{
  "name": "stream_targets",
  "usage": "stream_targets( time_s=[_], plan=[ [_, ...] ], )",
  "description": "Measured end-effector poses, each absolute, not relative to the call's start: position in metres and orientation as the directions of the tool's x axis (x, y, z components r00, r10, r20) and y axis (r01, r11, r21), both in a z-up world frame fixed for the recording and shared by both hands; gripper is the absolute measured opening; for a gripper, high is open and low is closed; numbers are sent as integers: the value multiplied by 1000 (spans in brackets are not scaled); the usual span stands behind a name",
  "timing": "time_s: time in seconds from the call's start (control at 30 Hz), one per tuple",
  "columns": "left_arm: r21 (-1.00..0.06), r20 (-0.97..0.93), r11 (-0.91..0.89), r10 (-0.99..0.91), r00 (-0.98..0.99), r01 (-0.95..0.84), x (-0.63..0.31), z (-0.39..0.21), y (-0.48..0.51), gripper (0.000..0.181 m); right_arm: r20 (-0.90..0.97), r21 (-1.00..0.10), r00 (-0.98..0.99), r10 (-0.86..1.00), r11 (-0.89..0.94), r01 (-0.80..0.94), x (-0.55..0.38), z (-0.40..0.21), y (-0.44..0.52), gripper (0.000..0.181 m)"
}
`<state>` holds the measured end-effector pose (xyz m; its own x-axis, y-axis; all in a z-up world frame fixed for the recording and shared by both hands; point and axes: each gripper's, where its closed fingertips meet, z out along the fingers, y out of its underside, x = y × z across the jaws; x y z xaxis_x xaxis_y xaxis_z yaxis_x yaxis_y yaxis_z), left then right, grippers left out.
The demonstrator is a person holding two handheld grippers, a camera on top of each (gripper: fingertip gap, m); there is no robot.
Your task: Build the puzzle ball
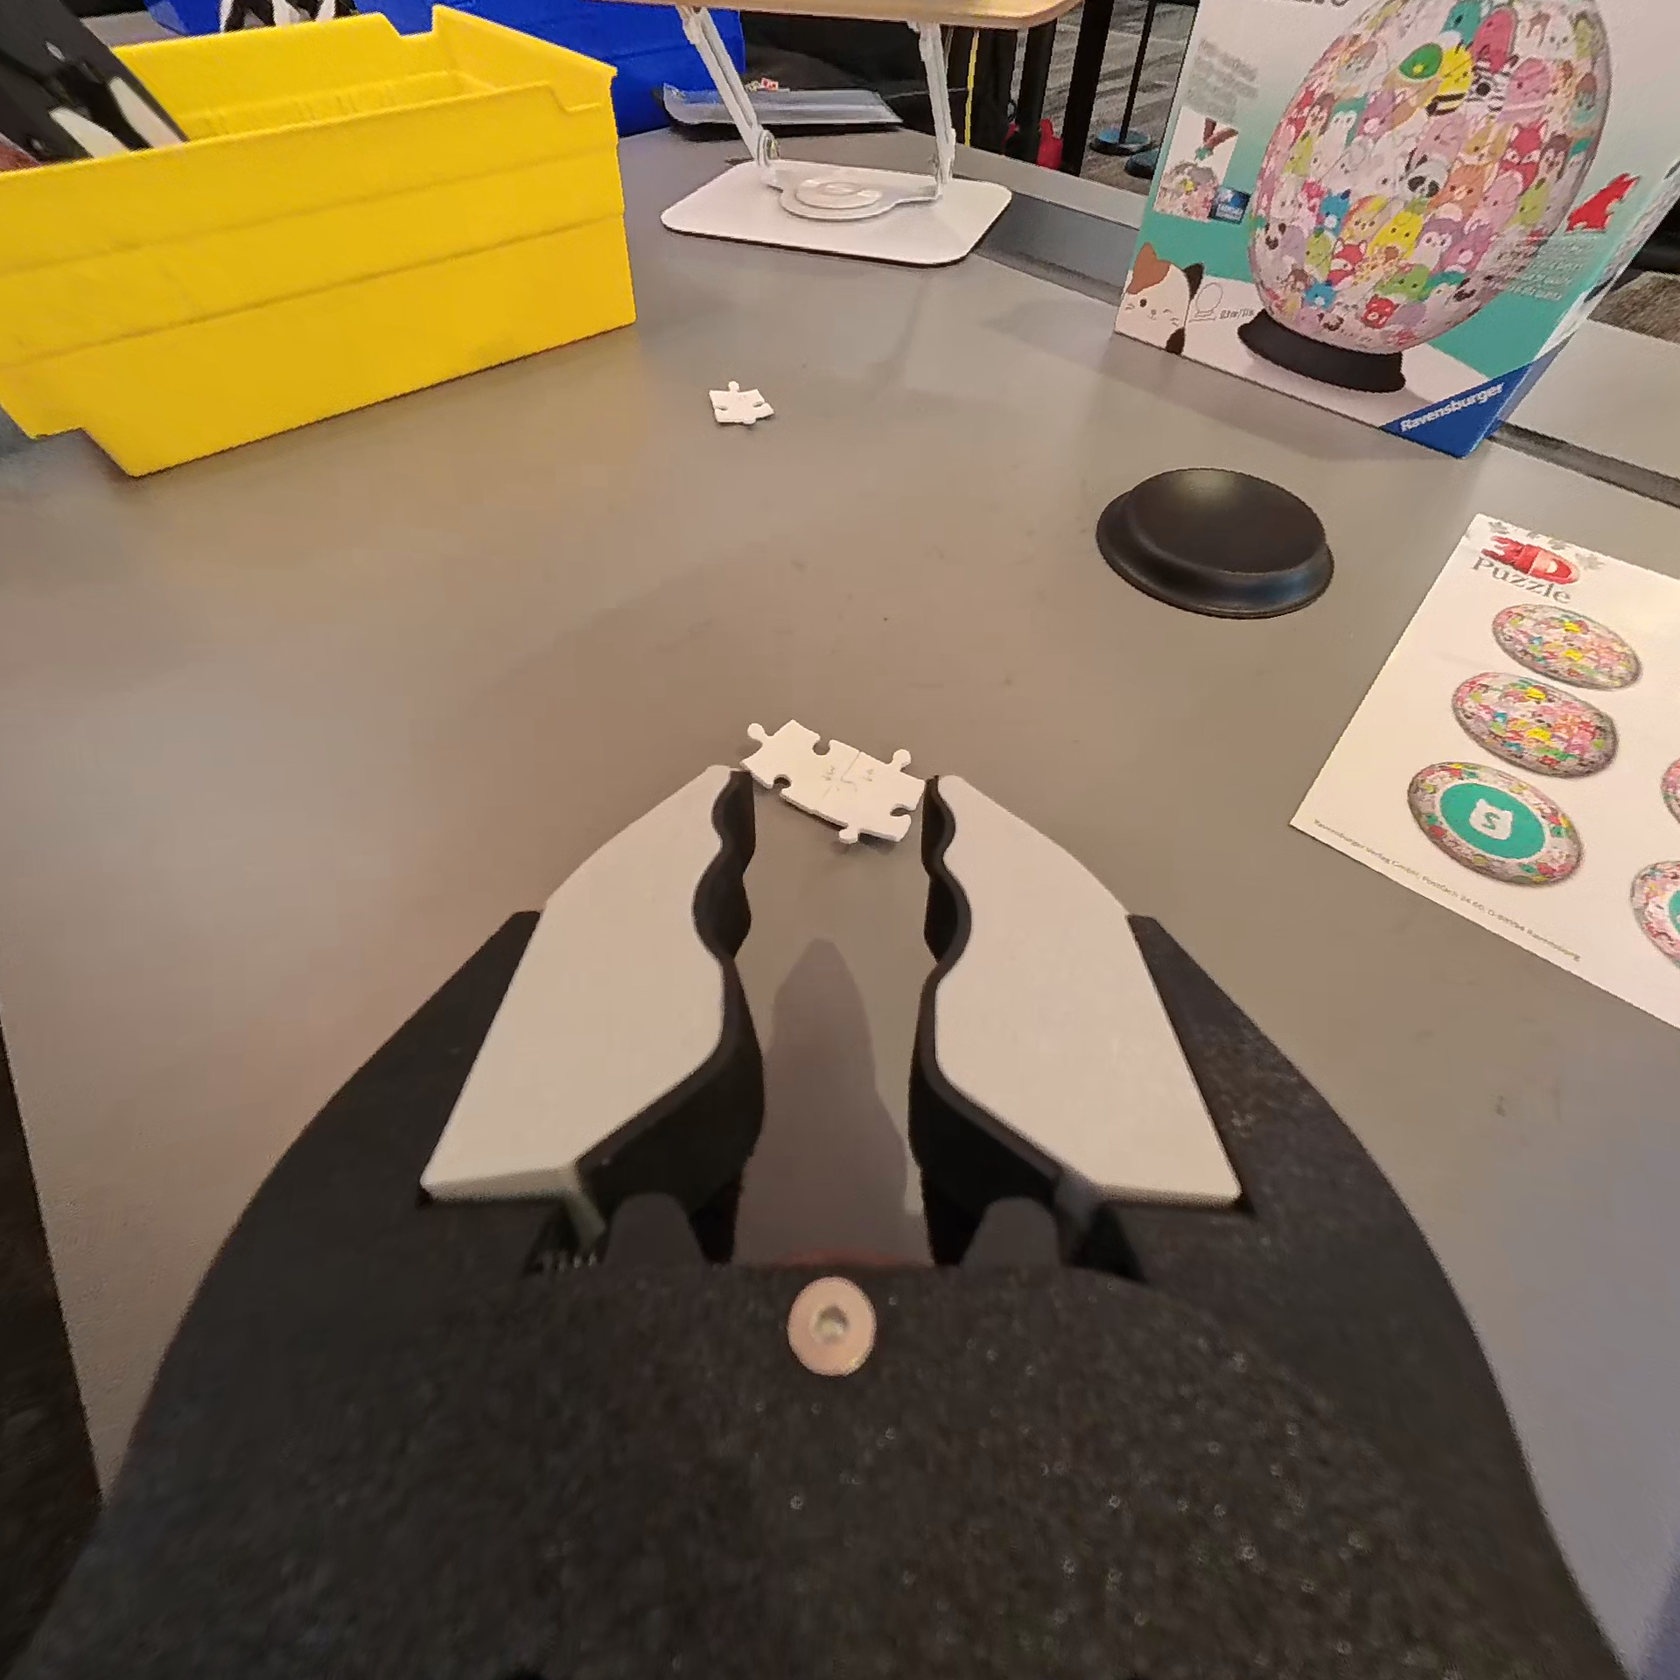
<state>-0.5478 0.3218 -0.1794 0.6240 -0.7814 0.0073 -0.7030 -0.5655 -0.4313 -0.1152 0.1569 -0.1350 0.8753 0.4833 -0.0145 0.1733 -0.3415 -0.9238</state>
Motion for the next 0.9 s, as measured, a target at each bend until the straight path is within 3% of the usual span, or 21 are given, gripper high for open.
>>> stream_targets(
  time_s=[0.07, 0.13, 0.23, 0.33, 0.43, 0.7, 0.9],
  plan=[
    [-488, 24, -568, -768, 640, -663, -547, -167, 322, 34, -16, -924, 873, 487, -340, 173, -117, -134, 156, 35],
    [-614, 113, -567, -752, 650, -549, -537, -138, 321, 34, -17, -925, 871, 492, -337, 172, -118, -134, 156, 35],
    [-800, 423, -574, -744, 518, -172, -509, -64, 311, 34, -8, -926, 867, 498, -332, 182, -120, -132, 155, 35],
    [-764, 640, -633, -720, 269, 124, -501, -6, 297, 34, -8, -928, 863, 505, -325, 182, -122, -130, 153, 35],
    [-684, 722, -687, -685, 96, 245, -501, 21, 289, 34, -4, -930, 860, 511, -317, 184, -124, -127, 150, 35],
    [-558, 769, -772, -619, -159, 306, -478, 51, 266, 33, 10, -932, 847, 531, -302, 201, -129, -123, 139, 35],
    [-561, 765, -793, -607, -217, 239, -439, 56, 244, 33, -7, -942, 838, 545, -285, 177, -133, -115, 132, 35]
  ],
)
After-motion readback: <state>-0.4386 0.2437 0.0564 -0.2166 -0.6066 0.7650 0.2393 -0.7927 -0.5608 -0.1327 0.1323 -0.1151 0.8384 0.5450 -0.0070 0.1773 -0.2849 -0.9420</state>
